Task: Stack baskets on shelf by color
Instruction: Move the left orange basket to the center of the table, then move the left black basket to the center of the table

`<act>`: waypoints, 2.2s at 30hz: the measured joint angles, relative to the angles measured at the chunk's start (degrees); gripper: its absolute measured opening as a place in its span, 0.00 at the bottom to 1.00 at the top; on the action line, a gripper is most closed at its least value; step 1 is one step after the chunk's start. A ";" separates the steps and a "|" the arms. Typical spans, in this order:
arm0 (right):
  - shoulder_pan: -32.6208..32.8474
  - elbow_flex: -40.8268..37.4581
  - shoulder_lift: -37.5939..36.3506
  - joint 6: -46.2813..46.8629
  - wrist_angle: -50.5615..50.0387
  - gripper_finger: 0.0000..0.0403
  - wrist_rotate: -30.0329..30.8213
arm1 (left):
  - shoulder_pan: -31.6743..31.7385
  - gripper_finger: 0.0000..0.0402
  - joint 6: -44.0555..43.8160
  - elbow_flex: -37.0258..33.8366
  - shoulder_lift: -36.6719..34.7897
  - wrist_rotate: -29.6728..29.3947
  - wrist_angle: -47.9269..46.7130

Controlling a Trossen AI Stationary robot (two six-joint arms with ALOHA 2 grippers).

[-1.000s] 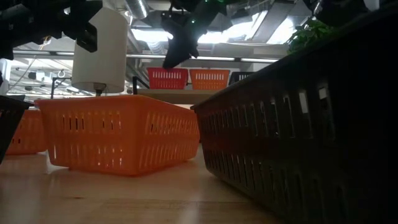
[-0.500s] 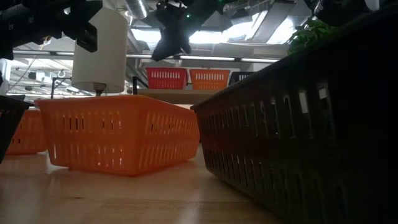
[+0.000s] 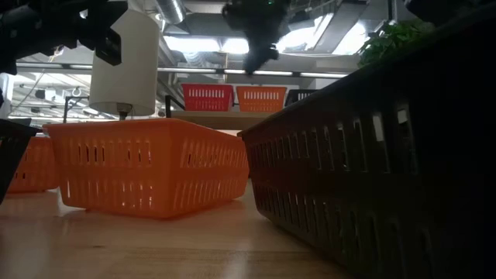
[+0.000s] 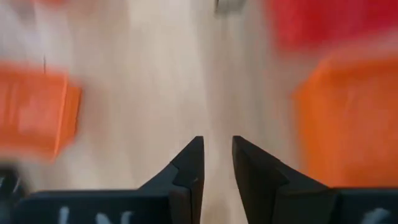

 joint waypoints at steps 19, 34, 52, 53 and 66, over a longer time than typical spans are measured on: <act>21.44 -13.15 -11.06 5.21 -8.86 0.21 -9.42 | 0.00 0.23 -3.29 -0.01 0.04 0.22 -1.18; 44.27 -77.23 -45.74 39.40 43.69 0.21 -4.01 | -1.97 0.18 -21.05 25.33 4.75 -14.84 -66.90; 46.71 -83.54 -49.79 37.25 52.88 0.21 -1.81 | -12.27 0.04 -57.63 37.69 39.02 -11.55 -89.41; 46.71 -83.54 -49.79 37.21 52.88 0.21 -1.91 | -11.12 0.02 -56.35 38.16 41.27 -10.81 -85.83; 47.17 -83.54 -49.79 37.08 52.84 0.21 -1.93 | -7.03 0.01 -27.81 64.17 55.23 -10.55 -79.36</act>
